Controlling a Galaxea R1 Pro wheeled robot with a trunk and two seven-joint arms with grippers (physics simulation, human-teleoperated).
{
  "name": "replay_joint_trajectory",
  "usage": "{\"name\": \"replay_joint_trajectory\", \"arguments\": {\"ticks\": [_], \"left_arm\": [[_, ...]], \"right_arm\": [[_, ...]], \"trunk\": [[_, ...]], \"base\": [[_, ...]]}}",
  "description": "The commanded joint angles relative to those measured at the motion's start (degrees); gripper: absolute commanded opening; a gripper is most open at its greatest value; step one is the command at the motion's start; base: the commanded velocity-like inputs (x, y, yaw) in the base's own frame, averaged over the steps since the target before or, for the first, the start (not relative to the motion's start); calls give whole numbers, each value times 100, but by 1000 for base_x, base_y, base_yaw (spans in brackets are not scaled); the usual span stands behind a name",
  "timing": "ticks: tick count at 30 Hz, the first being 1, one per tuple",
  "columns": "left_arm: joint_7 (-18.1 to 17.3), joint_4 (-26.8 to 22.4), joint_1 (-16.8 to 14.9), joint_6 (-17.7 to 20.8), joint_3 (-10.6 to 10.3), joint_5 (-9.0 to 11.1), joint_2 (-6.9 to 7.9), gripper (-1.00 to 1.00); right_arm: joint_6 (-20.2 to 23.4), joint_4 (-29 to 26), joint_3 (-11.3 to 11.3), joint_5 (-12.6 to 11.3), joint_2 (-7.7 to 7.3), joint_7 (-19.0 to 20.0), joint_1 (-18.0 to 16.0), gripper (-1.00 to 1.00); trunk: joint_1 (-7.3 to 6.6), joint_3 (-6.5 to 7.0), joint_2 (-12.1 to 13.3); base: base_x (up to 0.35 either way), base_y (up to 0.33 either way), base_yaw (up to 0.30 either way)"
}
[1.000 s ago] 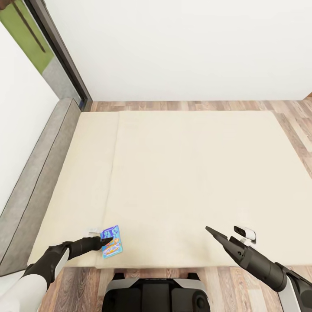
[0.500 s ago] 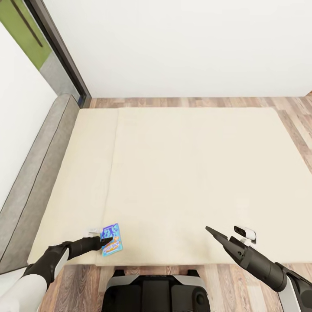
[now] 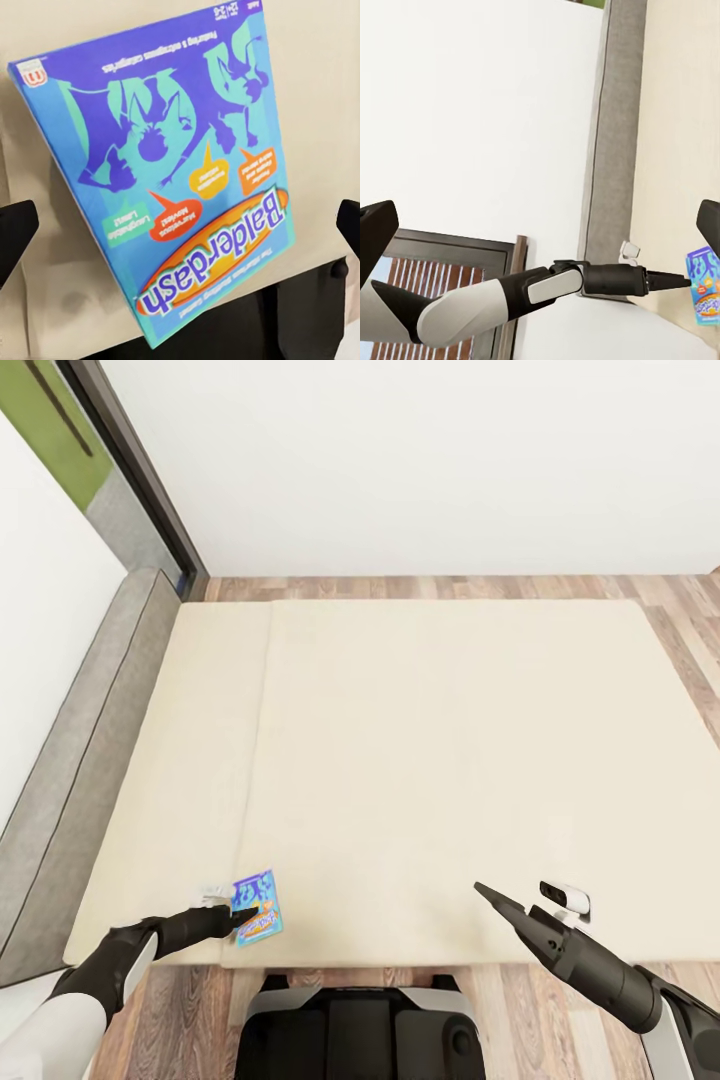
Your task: Put all the toys in the child's room - the three board games (two on the bed and one on the table), the two jigsaw puzzles on the table, and the tennis ball on the table - inside the toy box on the table in the child's room.
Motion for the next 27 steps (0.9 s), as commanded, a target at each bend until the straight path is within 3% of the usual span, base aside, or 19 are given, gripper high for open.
{"name": "replay_joint_trajectory", "arguments": {"ticks": [1,27], "left_arm": [[-41,-11,-2,48,48,-43,-5,100],[162,-27,-64,39,49,-35,-11,100]], "right_arm": [[48,-1,-1,-17,1,6,-2,100],[45,-1,-3,-16,0,5,-2,100]], "trunk": [[3,-13,-9],[3,-151,-9]], "base": [[0,0,0],[0,0,0]]}}
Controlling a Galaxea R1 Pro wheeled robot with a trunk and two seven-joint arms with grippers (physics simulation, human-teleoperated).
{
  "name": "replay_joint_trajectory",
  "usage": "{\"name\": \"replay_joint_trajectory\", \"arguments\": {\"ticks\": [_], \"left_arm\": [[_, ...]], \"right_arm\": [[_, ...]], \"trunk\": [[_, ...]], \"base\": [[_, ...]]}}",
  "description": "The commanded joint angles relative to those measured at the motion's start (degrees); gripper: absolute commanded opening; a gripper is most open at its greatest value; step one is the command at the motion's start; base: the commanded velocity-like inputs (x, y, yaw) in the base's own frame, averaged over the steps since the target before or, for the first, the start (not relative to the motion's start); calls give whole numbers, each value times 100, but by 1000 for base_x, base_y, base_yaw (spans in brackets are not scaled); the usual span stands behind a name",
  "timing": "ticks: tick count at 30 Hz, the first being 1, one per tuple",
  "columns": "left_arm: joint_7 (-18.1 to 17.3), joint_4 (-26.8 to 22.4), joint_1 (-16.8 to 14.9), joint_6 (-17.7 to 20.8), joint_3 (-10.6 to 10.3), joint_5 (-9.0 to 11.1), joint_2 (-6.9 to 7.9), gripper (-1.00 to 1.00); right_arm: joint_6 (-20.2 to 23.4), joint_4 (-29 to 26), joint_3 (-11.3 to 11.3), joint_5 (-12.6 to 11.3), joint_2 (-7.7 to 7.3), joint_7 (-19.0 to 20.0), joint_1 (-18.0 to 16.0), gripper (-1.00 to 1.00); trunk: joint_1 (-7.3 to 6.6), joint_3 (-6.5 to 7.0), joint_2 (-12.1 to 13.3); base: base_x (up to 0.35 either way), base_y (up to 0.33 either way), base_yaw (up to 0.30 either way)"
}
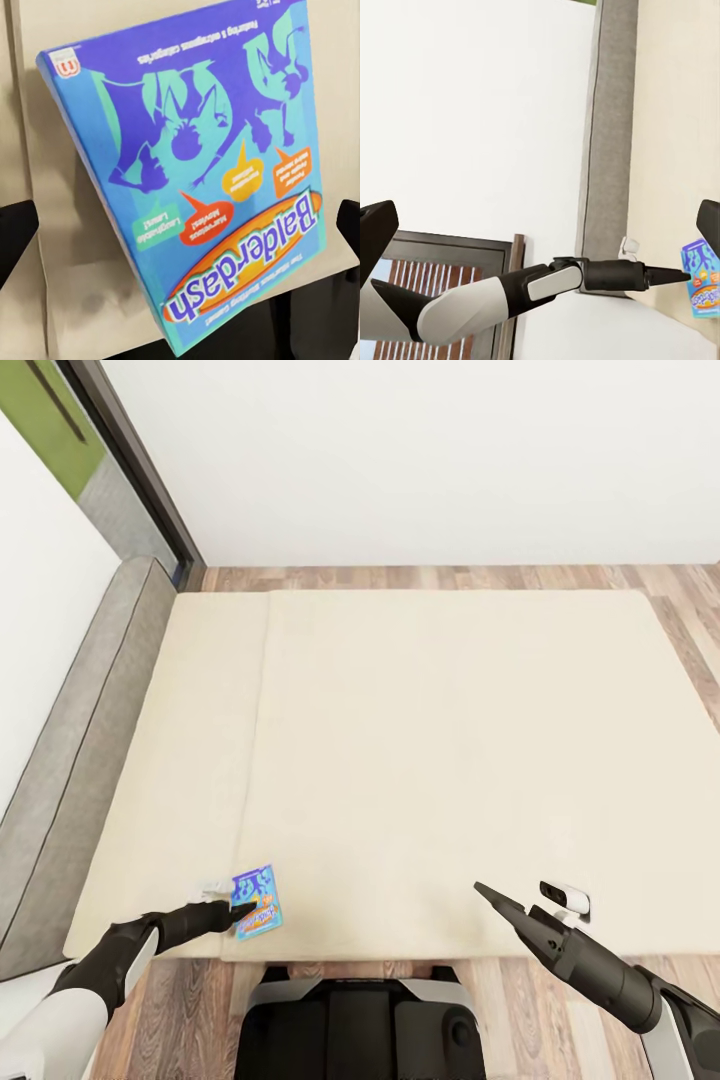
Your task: Put all the toys in the child's room - the three board games (two on the bed and one on the table), the two jigsaw puzzles on the table, and the tennis ball on the table - inside the toy box on the table in the child's room.
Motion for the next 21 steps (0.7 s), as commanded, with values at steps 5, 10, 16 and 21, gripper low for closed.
{"name": "replay_joint_trajectory", "arguments": {"ticks": [5,10,16,21], "left_arm": [[-38,-9,-8,47,48,-42,-6,100],[-37,-9,-10,42,48,-42,-6,100],[-34,-48,-19,44,48,-42,-17,100],[-38,-122,-31,47,48,-42,-24,100]], "right_arm": [[48,-1,1,-18,-1,6,-2,100],[48,-1,2,-18,-1,6,-2,100],[43,-1,3,-18,-1,6,-2,100],[41,-1,3,-17,0,6,-2,100]], "trunk": [[3,-52,-9],[3,-99,-9],[3,-154,-9],[3,-177,-9]], "base": [[0,0,0],[0,0,0],[0,0,0],[0,0,0]]}}
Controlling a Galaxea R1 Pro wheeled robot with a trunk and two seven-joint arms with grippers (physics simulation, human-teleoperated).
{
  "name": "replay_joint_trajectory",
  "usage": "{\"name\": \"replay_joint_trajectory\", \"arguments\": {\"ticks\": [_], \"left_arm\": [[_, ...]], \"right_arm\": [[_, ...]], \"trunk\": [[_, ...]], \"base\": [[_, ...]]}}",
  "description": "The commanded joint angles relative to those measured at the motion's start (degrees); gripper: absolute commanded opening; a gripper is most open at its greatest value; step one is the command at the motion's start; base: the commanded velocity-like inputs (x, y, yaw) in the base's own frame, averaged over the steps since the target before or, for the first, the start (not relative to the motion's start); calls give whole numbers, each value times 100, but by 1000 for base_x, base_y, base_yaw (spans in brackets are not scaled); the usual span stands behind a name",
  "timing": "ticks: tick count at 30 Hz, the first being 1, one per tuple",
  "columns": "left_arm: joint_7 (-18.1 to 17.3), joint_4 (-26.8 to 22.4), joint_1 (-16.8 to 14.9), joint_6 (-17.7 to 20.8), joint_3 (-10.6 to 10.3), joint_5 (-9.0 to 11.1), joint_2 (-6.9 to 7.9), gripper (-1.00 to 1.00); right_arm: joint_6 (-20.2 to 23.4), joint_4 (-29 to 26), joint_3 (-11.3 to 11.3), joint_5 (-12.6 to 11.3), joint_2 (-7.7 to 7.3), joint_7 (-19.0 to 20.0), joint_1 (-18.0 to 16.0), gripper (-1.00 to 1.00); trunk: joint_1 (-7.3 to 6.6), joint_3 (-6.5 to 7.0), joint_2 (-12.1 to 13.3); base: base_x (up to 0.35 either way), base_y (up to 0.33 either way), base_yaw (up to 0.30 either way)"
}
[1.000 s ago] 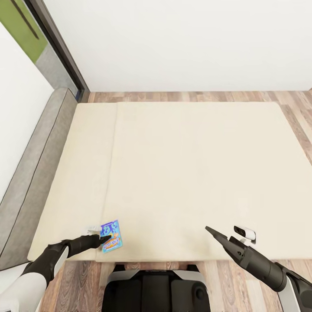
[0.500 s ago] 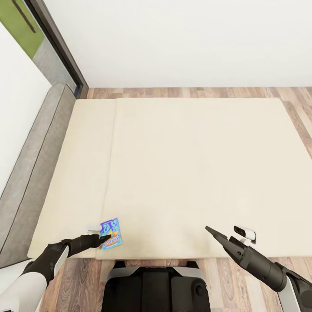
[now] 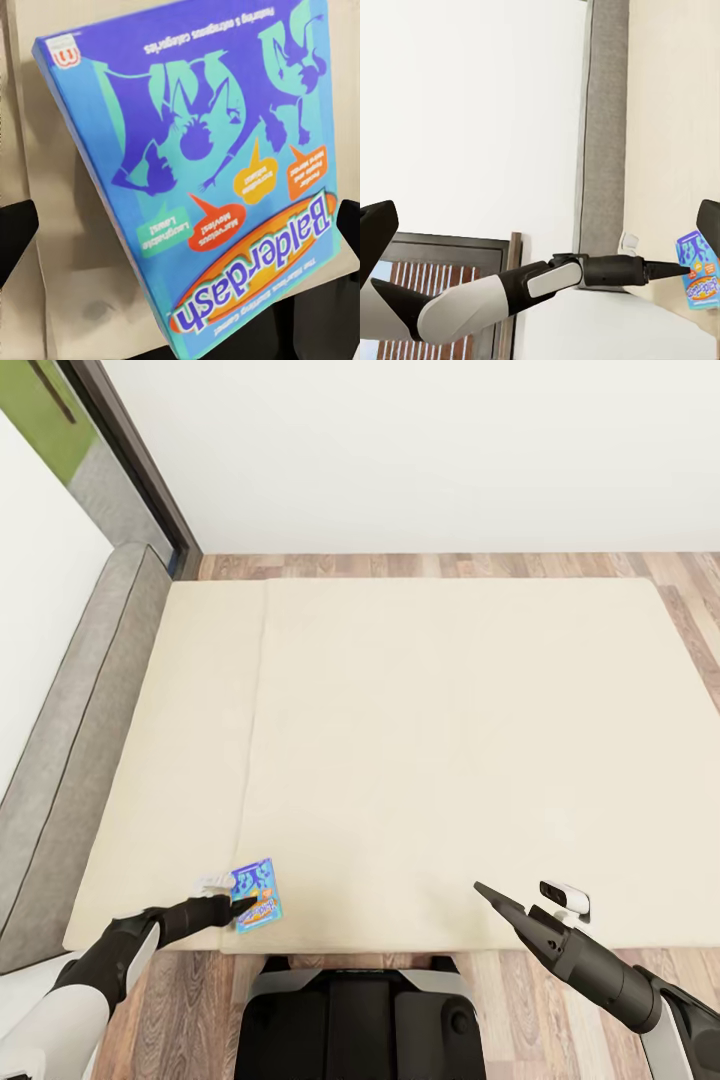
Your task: Put all the toys in the child's room - the three board games (two on the bed and one on the table), the two jigsaw puzzles on the table, and the tennis ball on the table - inside the toy box on the table in the child's room.
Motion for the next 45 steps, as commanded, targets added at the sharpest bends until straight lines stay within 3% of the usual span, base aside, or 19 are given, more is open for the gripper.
{"name": "replay_joint_trajectory", "arguments": {"ticks": [1,45], "left_arm": [[-45,-9,-2,48,47,-43,-6,100],[-41,-63,-8,50,47,-43,-23,100]], "right_arm": [[48,-1,-1,-17,0,6,-2,100],[47,-1,-1,-17,3,6,-2,100]], "trunk": [[3,-8,-9],[3,-20,-9]], "base": [[0,0,0],[0,-44,0]]}}
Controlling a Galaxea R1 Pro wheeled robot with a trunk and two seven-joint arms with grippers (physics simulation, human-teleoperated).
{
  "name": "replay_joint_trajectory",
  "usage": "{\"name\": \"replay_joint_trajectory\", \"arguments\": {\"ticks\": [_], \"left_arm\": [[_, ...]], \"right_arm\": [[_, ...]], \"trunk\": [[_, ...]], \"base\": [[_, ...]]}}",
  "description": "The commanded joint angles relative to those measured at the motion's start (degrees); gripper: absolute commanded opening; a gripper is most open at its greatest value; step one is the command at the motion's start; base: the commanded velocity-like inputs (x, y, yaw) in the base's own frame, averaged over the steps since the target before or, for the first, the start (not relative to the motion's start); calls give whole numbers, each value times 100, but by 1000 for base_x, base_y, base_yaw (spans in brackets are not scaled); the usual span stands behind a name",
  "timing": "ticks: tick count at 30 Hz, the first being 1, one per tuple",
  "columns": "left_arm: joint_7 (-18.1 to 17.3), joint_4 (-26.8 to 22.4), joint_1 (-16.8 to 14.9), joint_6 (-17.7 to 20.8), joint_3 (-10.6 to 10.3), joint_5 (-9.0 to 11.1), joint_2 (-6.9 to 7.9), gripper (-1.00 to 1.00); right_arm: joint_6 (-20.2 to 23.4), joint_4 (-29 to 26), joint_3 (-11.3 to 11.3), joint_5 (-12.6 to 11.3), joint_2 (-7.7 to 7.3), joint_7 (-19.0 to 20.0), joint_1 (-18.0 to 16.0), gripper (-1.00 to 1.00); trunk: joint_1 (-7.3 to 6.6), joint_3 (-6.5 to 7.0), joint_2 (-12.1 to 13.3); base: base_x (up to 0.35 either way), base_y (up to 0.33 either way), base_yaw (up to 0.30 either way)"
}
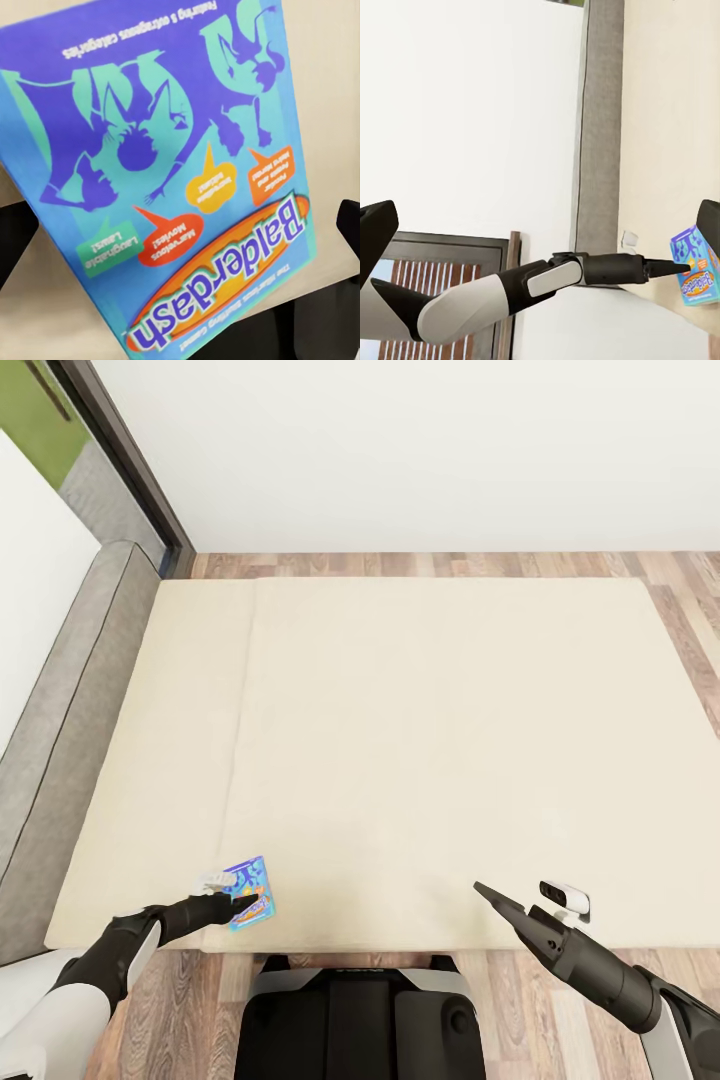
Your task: Put all the toys in the child's room - the three board games (two on the bed and one on the table), the two jigsaw puzzles on the table, and the tennis ball on the table - inside the toy box on the table in the child's room.
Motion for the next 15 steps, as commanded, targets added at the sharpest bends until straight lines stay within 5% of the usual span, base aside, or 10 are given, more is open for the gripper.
{"name": "replay_joint_trajectory", "arguments": {"ticks": [1,15], "left_arm": [[-46,-9,-2,48,47,-43,-7,100],[-47,-16,-2,48,47,-43,-7,100]], "right_arm": [[48,-1,-1,-17,0,6,-2,100],[48,-1,-1,-17,-6,6,-2,100]], "trunk": [[3,-6,-9],[3,-6,-9]], "base": [[0,-19,0],[0,-83,0]]}}
